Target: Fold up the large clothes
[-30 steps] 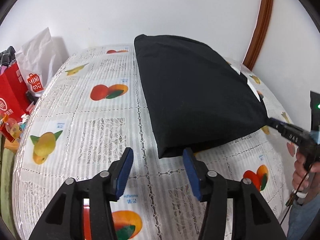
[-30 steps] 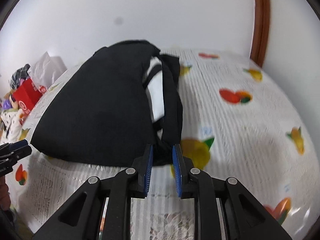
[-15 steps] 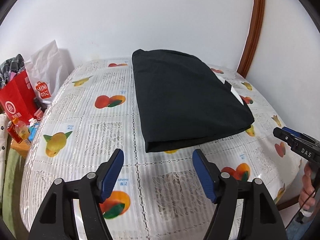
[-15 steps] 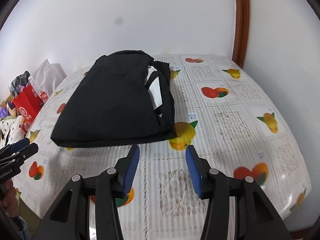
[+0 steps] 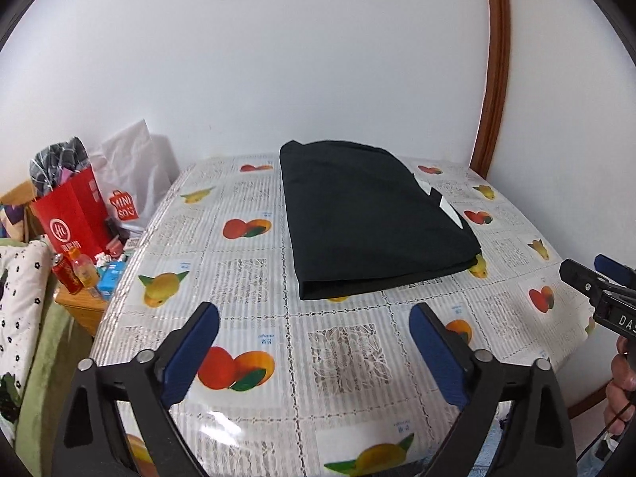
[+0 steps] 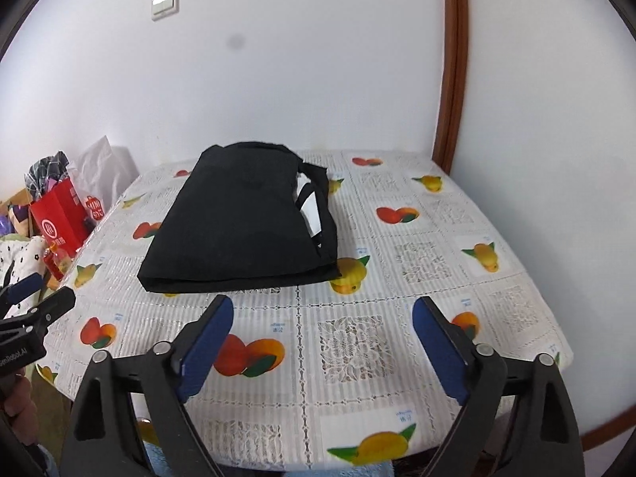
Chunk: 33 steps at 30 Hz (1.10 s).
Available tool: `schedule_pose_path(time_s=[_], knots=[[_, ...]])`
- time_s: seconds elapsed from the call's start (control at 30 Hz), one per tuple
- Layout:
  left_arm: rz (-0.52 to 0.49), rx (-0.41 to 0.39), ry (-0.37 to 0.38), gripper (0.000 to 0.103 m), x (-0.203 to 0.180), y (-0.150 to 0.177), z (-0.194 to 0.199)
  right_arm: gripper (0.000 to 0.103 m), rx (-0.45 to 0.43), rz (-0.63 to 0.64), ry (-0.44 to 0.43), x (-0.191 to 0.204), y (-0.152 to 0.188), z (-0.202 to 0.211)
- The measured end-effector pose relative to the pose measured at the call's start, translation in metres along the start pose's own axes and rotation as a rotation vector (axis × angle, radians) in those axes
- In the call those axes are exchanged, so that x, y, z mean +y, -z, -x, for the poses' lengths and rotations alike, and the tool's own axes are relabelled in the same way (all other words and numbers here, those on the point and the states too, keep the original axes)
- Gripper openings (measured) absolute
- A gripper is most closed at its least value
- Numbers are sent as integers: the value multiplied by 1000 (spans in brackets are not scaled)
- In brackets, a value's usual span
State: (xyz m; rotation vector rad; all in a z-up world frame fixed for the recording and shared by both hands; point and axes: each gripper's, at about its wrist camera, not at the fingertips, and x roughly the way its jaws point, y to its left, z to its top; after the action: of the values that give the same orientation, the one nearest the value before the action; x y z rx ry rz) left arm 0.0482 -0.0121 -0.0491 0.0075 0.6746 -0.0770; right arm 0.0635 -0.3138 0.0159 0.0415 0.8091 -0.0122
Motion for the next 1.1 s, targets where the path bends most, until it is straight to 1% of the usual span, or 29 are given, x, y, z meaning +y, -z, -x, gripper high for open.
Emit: schedule_pose_path(time_s=[0.07,0.13,0.2,0.33,0.43,0.53,1.1], knots=[[-4,-5,6,101,-3,2,5,99,-17,-2,19,-1,2,10],[0,-8,8,102,-3,2,8,103,-50,-8,15,-1,4,20],[12,-16,8,102,-3,3,11,103,-54,-17,8,-3,6,24],[35,-24,18,103,-2,1,15,103,-38,-15,26,-6,9,26],[43,-35,28,103,-3,0,17,103,-23,-18,30,-8,12,24],[35,-35,22,103,-6,0,18,103,-1,-23,44,-12,14,21],[28,-38,13,103,-10,2,19,103,-5,-28,60,-14,16,24]])
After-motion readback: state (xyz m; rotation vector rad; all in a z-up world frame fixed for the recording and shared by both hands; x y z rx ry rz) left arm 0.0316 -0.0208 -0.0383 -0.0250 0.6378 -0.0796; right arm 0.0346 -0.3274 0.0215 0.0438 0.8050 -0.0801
